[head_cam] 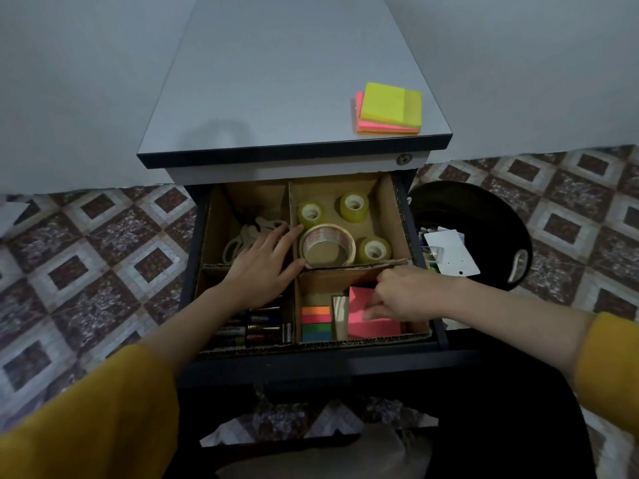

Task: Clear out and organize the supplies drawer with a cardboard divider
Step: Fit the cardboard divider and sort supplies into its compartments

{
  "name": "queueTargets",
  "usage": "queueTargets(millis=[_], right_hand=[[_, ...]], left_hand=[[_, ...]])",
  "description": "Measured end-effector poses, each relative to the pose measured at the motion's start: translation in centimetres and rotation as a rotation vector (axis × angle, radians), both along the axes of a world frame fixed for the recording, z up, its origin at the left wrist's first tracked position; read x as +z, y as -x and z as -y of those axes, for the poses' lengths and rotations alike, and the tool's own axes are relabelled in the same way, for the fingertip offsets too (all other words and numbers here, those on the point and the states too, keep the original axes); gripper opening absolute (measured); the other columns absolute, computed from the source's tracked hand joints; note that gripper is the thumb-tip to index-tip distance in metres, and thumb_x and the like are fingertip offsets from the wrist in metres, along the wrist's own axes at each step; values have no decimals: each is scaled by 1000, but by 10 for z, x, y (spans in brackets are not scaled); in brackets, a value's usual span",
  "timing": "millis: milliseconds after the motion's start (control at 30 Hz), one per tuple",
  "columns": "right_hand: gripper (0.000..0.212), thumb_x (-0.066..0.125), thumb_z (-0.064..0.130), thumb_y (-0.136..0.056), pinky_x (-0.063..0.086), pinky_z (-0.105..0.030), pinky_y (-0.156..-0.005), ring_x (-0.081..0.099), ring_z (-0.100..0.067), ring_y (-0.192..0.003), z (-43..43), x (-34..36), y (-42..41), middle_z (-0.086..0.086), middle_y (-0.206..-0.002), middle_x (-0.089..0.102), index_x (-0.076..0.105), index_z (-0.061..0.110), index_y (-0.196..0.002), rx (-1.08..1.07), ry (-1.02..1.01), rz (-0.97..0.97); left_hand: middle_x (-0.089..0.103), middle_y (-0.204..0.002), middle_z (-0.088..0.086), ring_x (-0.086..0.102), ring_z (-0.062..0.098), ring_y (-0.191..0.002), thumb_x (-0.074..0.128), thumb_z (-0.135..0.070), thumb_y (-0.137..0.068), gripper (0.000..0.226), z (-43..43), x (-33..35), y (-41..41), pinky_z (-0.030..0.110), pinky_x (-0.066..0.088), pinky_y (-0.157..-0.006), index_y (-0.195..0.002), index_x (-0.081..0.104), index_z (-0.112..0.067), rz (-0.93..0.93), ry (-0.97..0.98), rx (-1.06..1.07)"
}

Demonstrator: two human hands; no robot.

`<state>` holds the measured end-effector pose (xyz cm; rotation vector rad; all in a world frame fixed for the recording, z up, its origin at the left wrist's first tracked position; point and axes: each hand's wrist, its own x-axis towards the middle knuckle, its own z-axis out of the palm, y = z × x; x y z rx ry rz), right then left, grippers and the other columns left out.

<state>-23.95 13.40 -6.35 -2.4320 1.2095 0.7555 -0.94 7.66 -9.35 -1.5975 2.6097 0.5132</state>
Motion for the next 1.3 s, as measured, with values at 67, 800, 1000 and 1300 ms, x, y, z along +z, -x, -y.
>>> queueTargets(millis=[67,800,1000,1300], right_hand=[[41,40,24,-99,45,-33,-81,56,-27,-98,-2,-2,-5,-8,-110,58,41,26,-140,1,-24,22],[55,41,-4,-88,48,-29,-80,55,-22,-97,-12,11,-13,-9,-122,54,47,21,-137,-239,-140,62],[37,50,10,-91,49,-29,-85,60,-23,-101,-7,31,-5,-5,-115,63,61,22,-124,-392,103,306],[20,56,16,-89,44,-30,-80,61,-26,-96,47,96,44,-7,-100,70,73,11,-98,-655,649,515]], left_hand=[[12,-157,3,20,24,-141,28,-50,-96,62,-1,0,1,42,27,-110,-149,2,-30,4,12,0],[9,-157,6,16,26,-142,31,-48,-97,63,3,12,3,41,22,-111,-149,-2,-33,10,-105,-10],[30,-145,3,39,18,-126,43,-47,-94,55,3,33,7,30,42,-93,-144,28,-30,16,63,-7],[62,-97,1,54,18,-95,53,-26,-93,23,61,119,50,27,40,-77,-99,72,-15,-209,356,-107]])
